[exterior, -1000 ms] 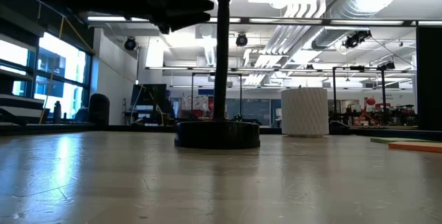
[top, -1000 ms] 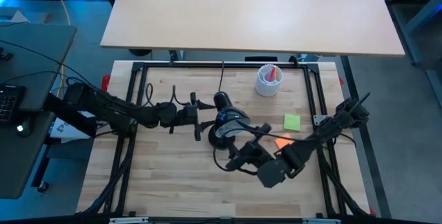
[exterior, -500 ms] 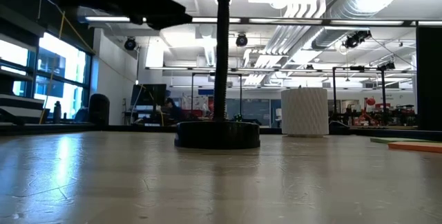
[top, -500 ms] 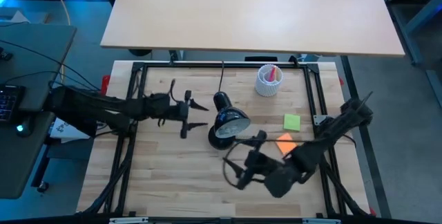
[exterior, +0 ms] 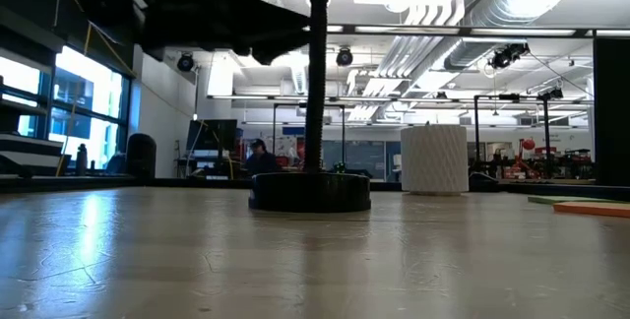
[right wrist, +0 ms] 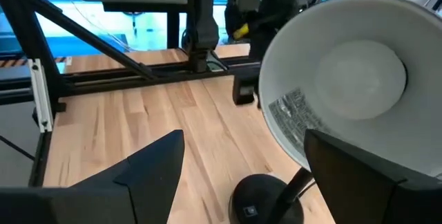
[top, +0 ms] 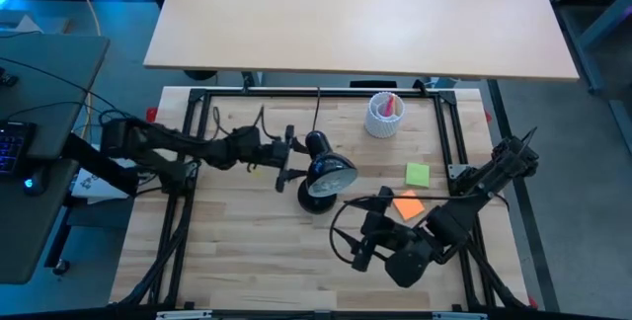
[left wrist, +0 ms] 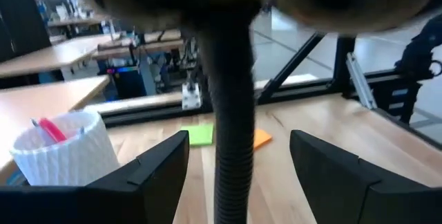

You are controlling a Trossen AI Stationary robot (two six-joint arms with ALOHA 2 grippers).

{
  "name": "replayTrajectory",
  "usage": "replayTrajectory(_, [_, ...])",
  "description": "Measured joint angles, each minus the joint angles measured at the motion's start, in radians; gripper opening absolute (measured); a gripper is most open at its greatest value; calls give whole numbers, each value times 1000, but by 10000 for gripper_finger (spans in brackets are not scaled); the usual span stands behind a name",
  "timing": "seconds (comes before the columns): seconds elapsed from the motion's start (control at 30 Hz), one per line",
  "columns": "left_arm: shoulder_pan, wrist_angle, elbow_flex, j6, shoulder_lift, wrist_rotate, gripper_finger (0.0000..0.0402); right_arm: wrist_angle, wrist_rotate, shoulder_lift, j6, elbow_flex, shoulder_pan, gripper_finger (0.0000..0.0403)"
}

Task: Screw lightbulb
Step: Remove the lightbulb from the desk lamp

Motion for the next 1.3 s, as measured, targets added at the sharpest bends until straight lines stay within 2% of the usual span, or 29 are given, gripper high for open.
replayTrajectory(0.13, [-14,-13,55,-15,80,-43,242,2,1,1,0,0,0,298])
replayTrajectory(0.23, [-30,-36,80,-10,104,-82,219,1,2,1,5,0,1,298])
replayTrajectory(0.33, [-42,-41,78,-3,104,-113,171,-1,-1,1,5,0,3,298])
replayTrajectory(0.53, [-73,-95,80,0,67,-218,37,-27,-6,1,5,-1,7,298])
replayTrajectory(0.63, [-111,-114,79,-1,54,-335,36,-46,-17,1,5,-1,7,298])
replayTrajectory(0.8, [-231,-171,79,-13,30,-737,36,-110,-20,1,-8,-2,-4,298])
replayTrajectory(0.87, [-272,-182,78,-24,27,-829,36,-164,-38,1,-26,-2,-23,298])
replayTrajectory(1.0, [-319,-212,79,-71,20,-866,39,-309,-247,2,-78,-2,-77,298])
replayTrajectory(1.13, [-331,-235,81,-97,19,-879,62,-365,-278,2,-90,-2,-123,298])
replayTrajectory(1.3, [-327,-340,77,-144,-1,-861,126,-368,-285,1,-82,-10,-142,298])
